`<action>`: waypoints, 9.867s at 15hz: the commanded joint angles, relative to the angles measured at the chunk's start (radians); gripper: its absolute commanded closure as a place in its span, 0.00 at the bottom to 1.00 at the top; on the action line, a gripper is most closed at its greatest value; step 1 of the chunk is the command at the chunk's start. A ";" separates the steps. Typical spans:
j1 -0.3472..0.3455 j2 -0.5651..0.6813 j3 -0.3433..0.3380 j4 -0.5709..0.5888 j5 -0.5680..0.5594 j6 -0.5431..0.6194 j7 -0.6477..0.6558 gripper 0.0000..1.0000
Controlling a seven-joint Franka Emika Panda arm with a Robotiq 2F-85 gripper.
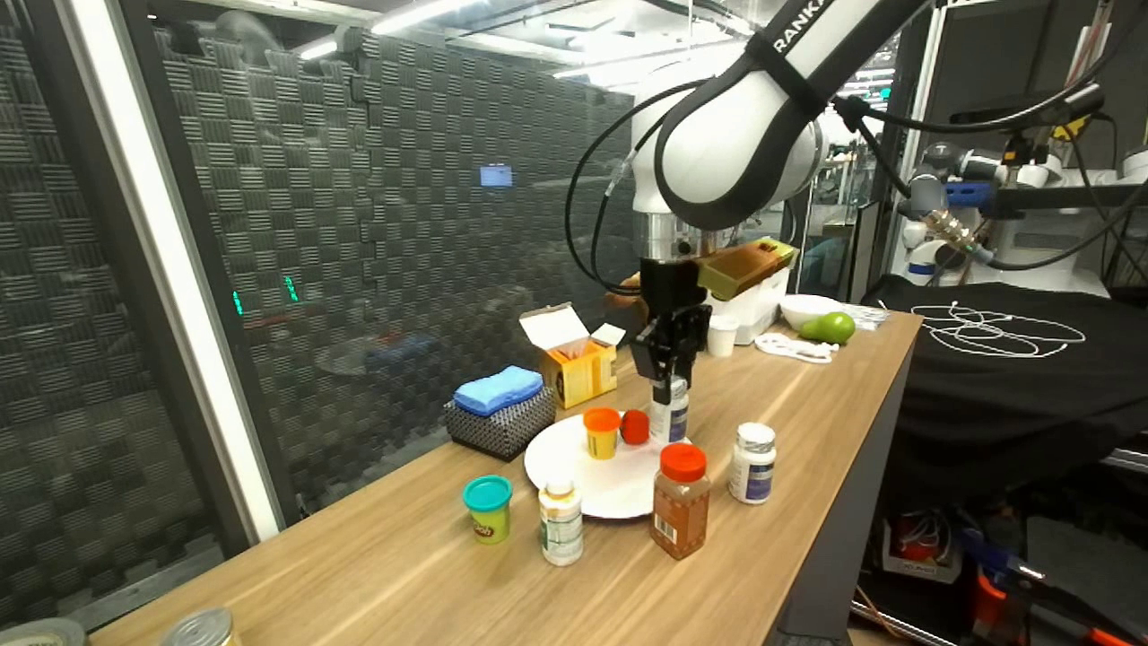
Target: Pick up all the objects surrounding the white plate and arrange them on the plate
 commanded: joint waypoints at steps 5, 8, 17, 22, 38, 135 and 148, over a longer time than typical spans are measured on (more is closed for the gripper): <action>-0.030 0.086 0.052 0.078 0.142 -0.030 -0.181 0.80; -0.027 0.098 0.039 0.075 0.123 -0.023 -0.171 0.80; -0.013 0.067 0.008 0.042 0.072 0.014 -0.126 0.16; 0.013 -0.066 -0.021 -0.056 -0.003 0.049 0.010 0.00; -0.020 -0.240 -0.018 -0.402 0.004 0.160 0.077 0.00; 0.080 -0.250 0.094 -0.309 0.202 0.103 0.165 0.00; 0.081 -0.160 0.095 -0.267 0.213 0.067 0.146 0.26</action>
